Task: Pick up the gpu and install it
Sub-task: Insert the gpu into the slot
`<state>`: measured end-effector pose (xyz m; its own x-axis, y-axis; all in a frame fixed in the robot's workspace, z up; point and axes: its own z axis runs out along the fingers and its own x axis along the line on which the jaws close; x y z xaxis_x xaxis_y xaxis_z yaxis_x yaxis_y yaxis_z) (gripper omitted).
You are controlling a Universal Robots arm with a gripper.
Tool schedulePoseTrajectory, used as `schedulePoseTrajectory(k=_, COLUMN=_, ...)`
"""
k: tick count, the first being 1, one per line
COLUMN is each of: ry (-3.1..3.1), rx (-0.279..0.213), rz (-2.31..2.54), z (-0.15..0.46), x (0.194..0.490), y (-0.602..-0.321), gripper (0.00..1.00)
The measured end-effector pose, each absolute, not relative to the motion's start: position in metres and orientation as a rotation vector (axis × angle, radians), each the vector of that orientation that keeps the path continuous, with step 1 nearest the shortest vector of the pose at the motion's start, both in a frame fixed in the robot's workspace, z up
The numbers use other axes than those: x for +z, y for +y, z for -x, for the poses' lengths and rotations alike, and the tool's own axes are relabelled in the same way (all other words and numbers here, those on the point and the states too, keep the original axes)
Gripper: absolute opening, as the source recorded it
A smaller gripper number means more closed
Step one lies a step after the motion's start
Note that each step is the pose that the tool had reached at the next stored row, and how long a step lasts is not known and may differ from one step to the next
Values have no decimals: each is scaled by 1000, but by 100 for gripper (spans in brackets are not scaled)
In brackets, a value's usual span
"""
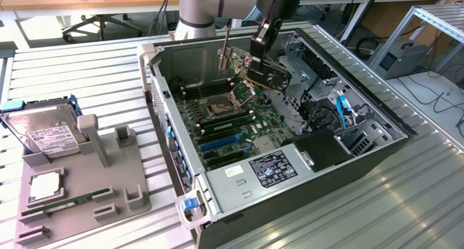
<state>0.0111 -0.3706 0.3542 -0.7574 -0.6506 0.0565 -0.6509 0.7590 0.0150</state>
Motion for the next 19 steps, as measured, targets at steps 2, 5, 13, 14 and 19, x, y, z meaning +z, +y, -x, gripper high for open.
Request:
schedulePoseTrajectory(k=2, ry=-2889, rx=9, rz=-1077, z=-11, x=354, y=-371, gripper=27)
schedulePoseTrajectory(k=5, ry=-2886, rx=9, rz=-1086, z=-11, x=354, y=-371, gripper=27)
schedulePoseTrajectory(k=13, ry=-2877, rx=10, rz=-1110, z=-11, x=354, y=-371, gripper=27)
schedulePoseTrajectory(k=14, ry=-2876, rx=10, rz=-1113, z=-11, x=354, y=-371, gripper=27)
schedulePoseTrajectory(k=19, ry=-2870, rx=10, rz=-1128, z=-11, x=354, y=-371, gripper=27)
